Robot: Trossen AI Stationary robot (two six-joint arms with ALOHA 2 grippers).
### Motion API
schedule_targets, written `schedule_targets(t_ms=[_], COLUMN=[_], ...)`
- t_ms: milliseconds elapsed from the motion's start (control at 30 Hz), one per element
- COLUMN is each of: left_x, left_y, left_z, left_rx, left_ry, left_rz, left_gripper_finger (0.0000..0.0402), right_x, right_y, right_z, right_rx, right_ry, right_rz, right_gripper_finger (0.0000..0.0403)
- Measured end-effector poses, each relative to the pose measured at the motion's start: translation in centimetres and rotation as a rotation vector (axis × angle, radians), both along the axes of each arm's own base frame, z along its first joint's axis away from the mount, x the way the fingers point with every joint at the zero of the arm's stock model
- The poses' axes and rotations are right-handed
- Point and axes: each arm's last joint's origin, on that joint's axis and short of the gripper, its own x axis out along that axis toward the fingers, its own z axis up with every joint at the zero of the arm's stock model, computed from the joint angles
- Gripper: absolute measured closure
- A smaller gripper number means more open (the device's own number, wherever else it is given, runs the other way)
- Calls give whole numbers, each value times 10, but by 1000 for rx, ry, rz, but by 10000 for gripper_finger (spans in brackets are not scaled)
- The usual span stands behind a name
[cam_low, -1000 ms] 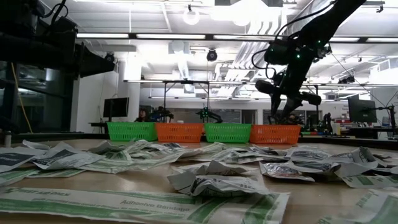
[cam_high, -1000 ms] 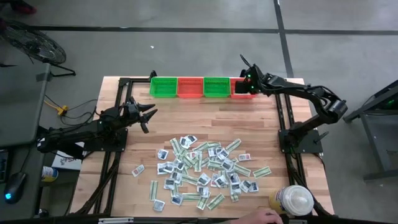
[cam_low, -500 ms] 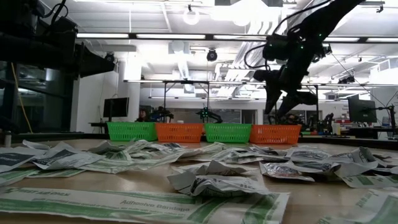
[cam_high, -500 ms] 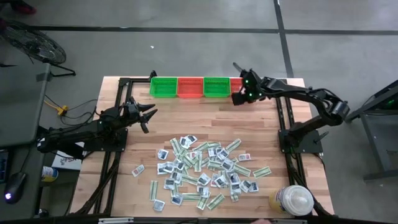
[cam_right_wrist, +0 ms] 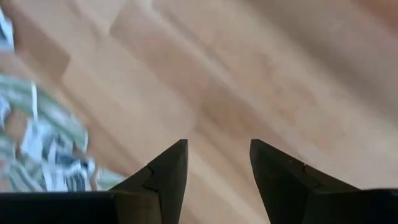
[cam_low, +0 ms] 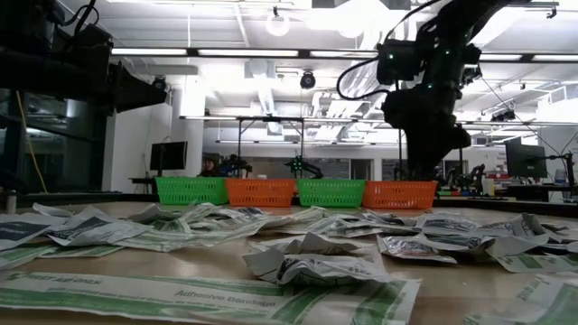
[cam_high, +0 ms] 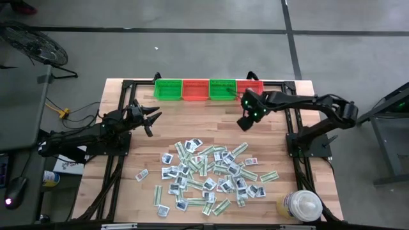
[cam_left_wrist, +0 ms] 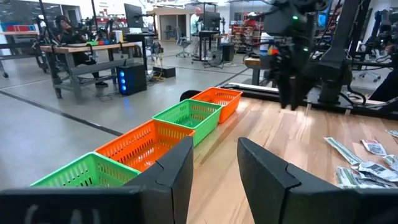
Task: Pick & Place First Aid Supplies
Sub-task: Put the green bandage pack in the right orange bin
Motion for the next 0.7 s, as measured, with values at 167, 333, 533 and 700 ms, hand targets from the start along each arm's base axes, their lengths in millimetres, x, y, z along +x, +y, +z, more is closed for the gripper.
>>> schedule_targets(t_ms=[167, 333, 533, 700], left_x=[0, 0, 0, 0], left_y=[0, 0, 0, 0], left_z=[0, 0, 0, 0], left_rx=[0, 0, 0, 0], left_ry=[0, 0, 0, 0], left_rz=[0, 0, 0, 0], left_gripper_finger=[279, 279, 279, 279], right_x=[2, 7, 14, 21], right_y=[23, 45, 68, 79], right_z=[-2, -2, -11, -28], right_rx=[13, 29, 68, 71], right_ry=[75, 99, 151, 220], right_rz=[22, 10, -7, 13], right_gripper_finger=[235, 235, 235, 235])
